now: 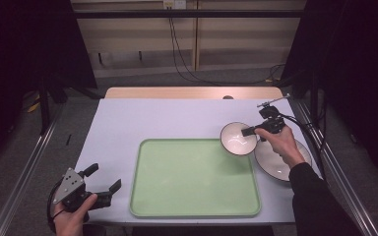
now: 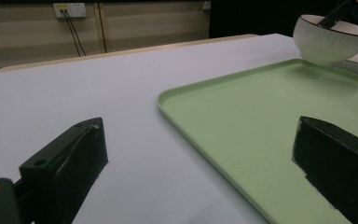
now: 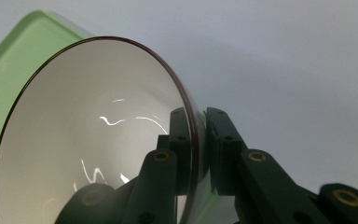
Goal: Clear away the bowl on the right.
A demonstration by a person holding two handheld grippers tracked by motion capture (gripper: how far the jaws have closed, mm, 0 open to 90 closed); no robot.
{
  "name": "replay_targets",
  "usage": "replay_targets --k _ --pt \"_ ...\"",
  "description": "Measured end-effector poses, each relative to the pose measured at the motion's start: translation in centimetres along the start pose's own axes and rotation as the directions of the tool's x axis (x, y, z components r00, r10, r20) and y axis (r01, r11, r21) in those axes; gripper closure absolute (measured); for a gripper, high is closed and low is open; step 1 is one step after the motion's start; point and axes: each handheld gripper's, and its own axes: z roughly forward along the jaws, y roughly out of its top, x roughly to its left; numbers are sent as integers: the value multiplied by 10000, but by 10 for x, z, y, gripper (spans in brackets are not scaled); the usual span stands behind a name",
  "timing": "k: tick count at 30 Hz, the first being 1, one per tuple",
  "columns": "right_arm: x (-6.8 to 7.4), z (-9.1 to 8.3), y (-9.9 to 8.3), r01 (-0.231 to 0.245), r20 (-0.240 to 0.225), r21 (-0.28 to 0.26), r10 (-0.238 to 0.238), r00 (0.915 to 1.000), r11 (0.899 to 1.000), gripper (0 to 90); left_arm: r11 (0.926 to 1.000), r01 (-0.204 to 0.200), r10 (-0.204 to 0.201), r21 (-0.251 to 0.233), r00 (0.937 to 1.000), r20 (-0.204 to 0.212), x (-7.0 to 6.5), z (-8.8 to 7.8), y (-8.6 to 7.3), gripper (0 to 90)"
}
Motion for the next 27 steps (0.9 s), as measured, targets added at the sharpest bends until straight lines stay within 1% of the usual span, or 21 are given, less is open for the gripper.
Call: replay_targets --k 4,5,10,12,13,15,16,19,20,21,24,27 --pt "0 4 0 -15 23 121 14 10000 9999 822 10000 6 -6 15 10000 19 0 0 0 29" --pt "0 5 0 -101 70 235 99 9999 9997 822 10000 -14 14 25 10000 20 0 0 0 30" --pt "-1 7 -1 -67 39 321 66 10000 9995 822 10000 -20 20 8 10000 27 0 0 0 29" --pt "-1 9 -1 -125 77 326 122 9999 9994 822 10000 -36 36 3 10000 18 0 0 0 29" --pt "-2 10 -1 -97 22 421 96 10000 9991 822 10000 60 -59 -32 10000 24 -1 0 0 29" --pt "-2 11 -1 -84 31 378 83 10000 9992 821 10000 -19 19 26 10000 16 0 0 0 29" --pt "-2 12 -1 -151 47 397 149 9999 9991 821 10000 -22 22 6 10000 17 0 0 0 29" --pt "-2 13 -1 -150 38 482 149 9999 9987 821 10000 -54 54 22 10000 8 0 0 0 29" --pt "-2 14 -1 -143 85 499 139 9999 9987 822 10000 -44 44 9 10000 16 0 0 0 29" --pt "-2 14 -1 -161 11 466 161 9999 9988 821 10000 -26 26 -1 10000 12 0 -1 0 29" --pt "-2 15 -1 -178 -13 494 179 9998 9986 822 10000 -24 24 22 10000 9 0 0 0 29" --pt "-3 16 -2 -176 45 612 173 9998 9980 821 10000 -20 20 28 10000 21 0 0 0 29"
